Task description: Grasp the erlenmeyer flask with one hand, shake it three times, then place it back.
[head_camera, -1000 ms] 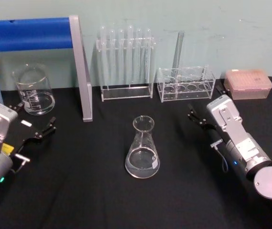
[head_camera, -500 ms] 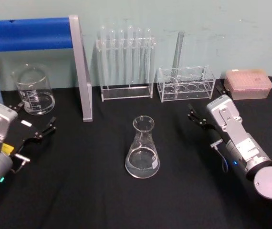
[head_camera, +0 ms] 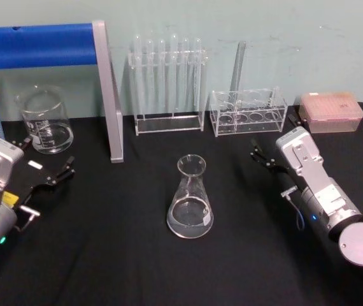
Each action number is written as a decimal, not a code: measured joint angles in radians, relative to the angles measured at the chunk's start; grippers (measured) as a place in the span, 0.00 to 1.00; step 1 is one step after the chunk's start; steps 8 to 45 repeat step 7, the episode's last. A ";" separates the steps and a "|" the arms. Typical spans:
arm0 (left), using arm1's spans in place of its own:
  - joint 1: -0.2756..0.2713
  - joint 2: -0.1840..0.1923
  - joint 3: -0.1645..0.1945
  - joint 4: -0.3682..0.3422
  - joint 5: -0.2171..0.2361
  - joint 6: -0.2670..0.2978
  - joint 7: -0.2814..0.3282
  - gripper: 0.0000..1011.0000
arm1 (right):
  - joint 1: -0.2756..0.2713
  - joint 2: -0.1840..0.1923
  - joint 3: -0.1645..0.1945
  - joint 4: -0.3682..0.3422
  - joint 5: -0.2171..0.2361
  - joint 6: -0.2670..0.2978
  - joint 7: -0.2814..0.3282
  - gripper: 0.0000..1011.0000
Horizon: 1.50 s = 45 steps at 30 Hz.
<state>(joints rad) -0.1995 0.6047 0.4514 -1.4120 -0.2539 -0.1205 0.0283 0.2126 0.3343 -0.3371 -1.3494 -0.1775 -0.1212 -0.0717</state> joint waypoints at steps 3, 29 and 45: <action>0.000 0.000 0.000 0.000 0.000 0.000 0.000 0.99 | 0.000 0.000 0.000 0.000 0.000 0.000 0.000 0.99; 0.000 0.000 0.000 0.000 0.000 0.000 0.000 0.99 | 0.000 0.000 0.000 0.000 0.000 0.000 0.000 0.99; 0.000 0.000 0.000 0.000 0.000 0.000 0.000 0.99 | 0.000 0.000 0.000 0.000 0.000 0.000 0.000 0.99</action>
